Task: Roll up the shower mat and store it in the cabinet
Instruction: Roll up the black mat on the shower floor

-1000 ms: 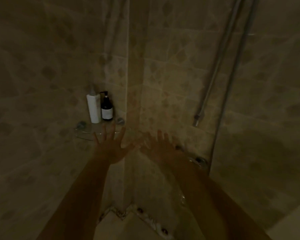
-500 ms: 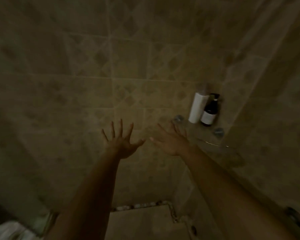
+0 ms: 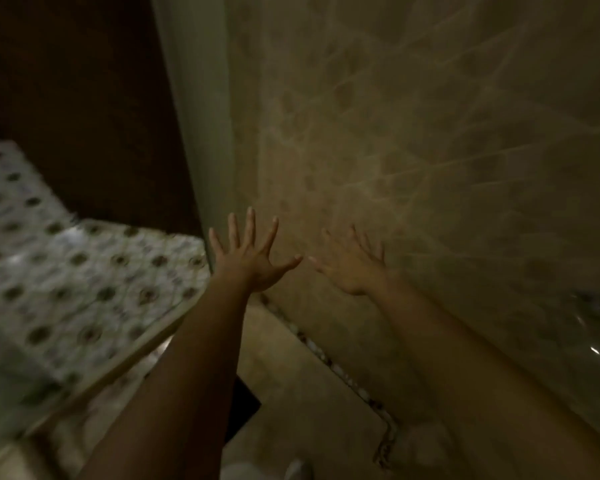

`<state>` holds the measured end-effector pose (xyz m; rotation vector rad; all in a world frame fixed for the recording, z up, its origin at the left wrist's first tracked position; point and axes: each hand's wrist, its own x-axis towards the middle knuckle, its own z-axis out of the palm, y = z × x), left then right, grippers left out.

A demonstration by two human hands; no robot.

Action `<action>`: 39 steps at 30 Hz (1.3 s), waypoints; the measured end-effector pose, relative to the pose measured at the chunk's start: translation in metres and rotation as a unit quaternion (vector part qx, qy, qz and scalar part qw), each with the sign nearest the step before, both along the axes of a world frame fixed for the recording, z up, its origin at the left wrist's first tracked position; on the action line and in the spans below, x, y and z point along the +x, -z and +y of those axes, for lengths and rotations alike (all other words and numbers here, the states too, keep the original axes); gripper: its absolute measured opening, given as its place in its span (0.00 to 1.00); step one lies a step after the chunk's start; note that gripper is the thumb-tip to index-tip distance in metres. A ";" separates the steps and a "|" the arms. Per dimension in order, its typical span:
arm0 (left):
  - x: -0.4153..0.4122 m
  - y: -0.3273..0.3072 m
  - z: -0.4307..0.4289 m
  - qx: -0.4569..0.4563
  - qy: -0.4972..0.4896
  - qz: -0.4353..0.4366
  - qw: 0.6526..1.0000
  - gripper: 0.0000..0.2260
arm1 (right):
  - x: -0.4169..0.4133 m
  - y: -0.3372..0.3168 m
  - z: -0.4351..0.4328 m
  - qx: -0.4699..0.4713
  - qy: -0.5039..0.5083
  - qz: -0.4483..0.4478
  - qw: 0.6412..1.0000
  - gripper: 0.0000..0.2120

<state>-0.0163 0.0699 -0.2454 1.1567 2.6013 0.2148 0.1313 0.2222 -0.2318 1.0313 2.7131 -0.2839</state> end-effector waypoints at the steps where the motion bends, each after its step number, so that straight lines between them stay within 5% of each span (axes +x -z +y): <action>1: -0.002 0.011 -0.016 -0.014 -0.028 -0.014 0.999 0.45 | -0.011 0.012 -0.004 -0.007 -0.030 -0.007 0.999 0.44; 6: -0.012 0.059 -0.100 -0.040 -0.154 -0.057 0.986 0.45 | -0.064 0.066 -0.038 -0.056 -0.159 -0.015 0.986 0.51; 12: -0.031 0.118 -0.206 -0.077 -0.282 -0.099 0.951 0.45 | -0.139 0.132 -0.103 -0.100 -0.270 -0.079 0.955 0.45; 21: -0.113 0.253 -0.291 -0.087 -0.346 -0.086 0.930 0.45 | -0.222 0.269 -0.176 -0.126 -0.330 -0.140 0.925 0.41; 26: -0.127 0.406 -0.294 -0.095 -0.353 -0.103 0.925 0.44 | -0.262 0.413 -0.172 -0.145 -0.344 -0.186 0.909 0.41; 35: -0.157 0.754 -0.273 -0.130 -0.338 -0.167 0.917 0.45 | -0.338 0.765 -0.150 -0.082 -0.422 -0.206 0.879 0.41; 39: -0.184 0.856 -0.270 -0.167 -0.325 -0.173 0.915 0.43 | -0.366 0.874 -0.150 -0.057 -0.438 -0.198 0.875 0.38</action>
